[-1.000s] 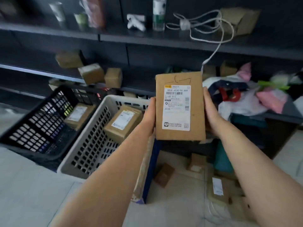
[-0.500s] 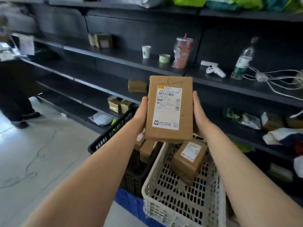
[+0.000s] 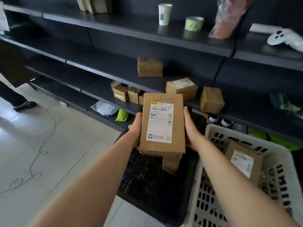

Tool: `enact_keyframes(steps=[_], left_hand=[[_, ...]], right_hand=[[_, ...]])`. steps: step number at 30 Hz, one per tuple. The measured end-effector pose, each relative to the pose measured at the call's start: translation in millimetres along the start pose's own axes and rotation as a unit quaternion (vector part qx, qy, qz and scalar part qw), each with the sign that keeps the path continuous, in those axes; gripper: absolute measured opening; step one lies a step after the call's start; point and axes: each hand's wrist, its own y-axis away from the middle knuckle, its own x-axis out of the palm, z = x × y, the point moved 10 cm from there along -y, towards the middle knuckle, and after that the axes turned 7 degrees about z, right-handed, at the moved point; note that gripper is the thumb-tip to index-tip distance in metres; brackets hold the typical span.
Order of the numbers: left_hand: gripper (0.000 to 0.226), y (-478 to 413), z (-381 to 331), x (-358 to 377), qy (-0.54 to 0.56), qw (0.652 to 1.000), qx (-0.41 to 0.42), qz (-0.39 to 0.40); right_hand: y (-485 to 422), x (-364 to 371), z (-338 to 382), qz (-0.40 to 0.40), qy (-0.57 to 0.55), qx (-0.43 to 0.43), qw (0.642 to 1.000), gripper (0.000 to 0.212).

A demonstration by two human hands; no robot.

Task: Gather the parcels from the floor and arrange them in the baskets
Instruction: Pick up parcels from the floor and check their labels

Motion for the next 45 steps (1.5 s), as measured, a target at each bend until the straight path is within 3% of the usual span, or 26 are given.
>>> enact_keyframes(steps=[2,5,7,12,15,17,20,23,27,31,34,37,40,43,45], left_hand=[[0.111,-58,22,-3,-0.025,0.999,-0.028,0.028],[0.053,-15,7,20,-0.037,0.997,-0.037,0.048],[0.043,-8,-6,29,-0.04,0.998,-0.017,0.051],[0.088,-59,-32,49,-0.119,0.993,-0.014,-0.009],[0.076,-134,-47,123,-0.201,0.978,0.03,0.045],[0.076,-87,-66,186,-0.226,0.97,0.04,0.086],[0.056,48,-89,272,-0.274,0.944,0.09,0.161],[0.072,72,-40,327,-0.293,0.932,0.053,0.205],[0.115,38,57,372,-0.316,0.925,-0.035,0.206],[0.084,63,77,381,-0.353,0.922,-0.023,0.158],[0.07,69,61,373,-0.359,0.931,0.043,0.048],[0.06,88,34,380,-0.341,0.934,0.104,-0.007],[0.051,112,17,403,-0.324,0.934,0.151,0.003],[0.054,147,17,444,-0.327,0.927,0.167,0.084],[0.046,172,20,468,-0.362,0.903,0.188,0.137]], right_hand=[[-33,-6,-28,-0.01,-0.018,0.029,0.999,0.11],[-46,2,-37,-0.021,-0.045,0.058,0.997,0.088],[-53,1,-43,-0.036,-0.06,0.077,0.995,0.071],[-39,-28,-29,-0.088,-0.143,0.061,0.984,0.079],[-6,-79,-3,-0.16,-0.171,0.03,0.972,0.073],[23,-122,6,-0.219,-0.18,0.017,0.959,0.072],[71,-181,2,-0.269,-0.194,0.006,0.944,0.072],[114,-232,-33,-0.329,-0.195,0.04,0.923,0.075],[145,-281,-93,-0.37,-0.184,0.095,0.906,0.084],[137,-294,-125,-0.293,-0.184,0.128,0.93,0.082],[136,-316,-128,-0.326,-0.144,0.137,0.924,0.102],[143,-348,-110,-0.356,-0.114,0.117,0.92,0.083],[158,-374,-86,-0.353,-0.076,0.099,0.927,0.074],[175,-383,-70,-0.324,-0.039,0.072,0.942,0.076],[195,-387,-63,-0.316,-0.02,0.064,0.946,0.075]])
